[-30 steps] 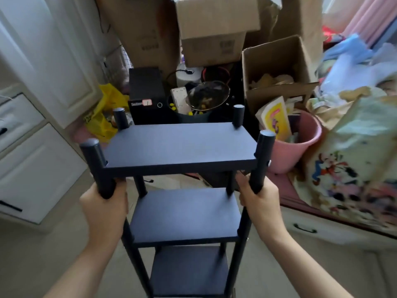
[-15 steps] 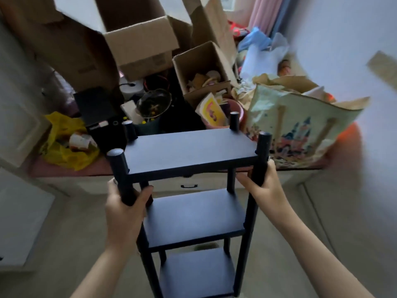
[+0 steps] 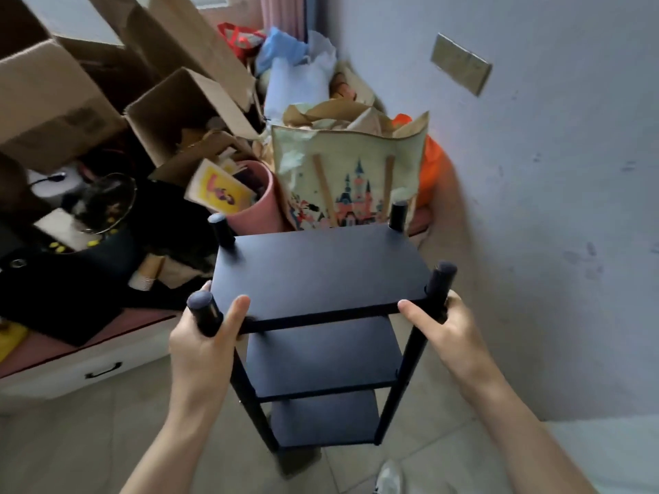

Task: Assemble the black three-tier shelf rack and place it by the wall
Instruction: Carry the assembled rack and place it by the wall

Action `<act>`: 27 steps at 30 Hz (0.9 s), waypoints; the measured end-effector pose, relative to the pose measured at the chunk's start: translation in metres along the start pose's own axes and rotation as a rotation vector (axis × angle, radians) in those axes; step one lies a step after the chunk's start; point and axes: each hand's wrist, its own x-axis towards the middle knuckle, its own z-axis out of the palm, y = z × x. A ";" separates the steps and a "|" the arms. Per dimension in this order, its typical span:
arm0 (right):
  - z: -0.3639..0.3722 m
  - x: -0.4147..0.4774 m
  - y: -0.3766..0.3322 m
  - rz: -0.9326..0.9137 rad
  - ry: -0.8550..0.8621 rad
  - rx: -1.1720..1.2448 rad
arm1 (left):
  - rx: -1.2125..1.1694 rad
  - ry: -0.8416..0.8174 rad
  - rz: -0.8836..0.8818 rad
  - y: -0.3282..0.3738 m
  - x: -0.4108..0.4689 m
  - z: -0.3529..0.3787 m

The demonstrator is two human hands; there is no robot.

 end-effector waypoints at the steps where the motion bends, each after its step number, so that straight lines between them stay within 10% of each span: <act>1: -0.022 0.004 0.003 0.015 -0.011 -0.009 | 0.005 0.006 -0.011 0.000 -0.003 0.021; 27: -0.287 0.158 0.063 0.639 0.212 0.088 | 0.093 -0.563 -0.187 -0.038 0.062 0.370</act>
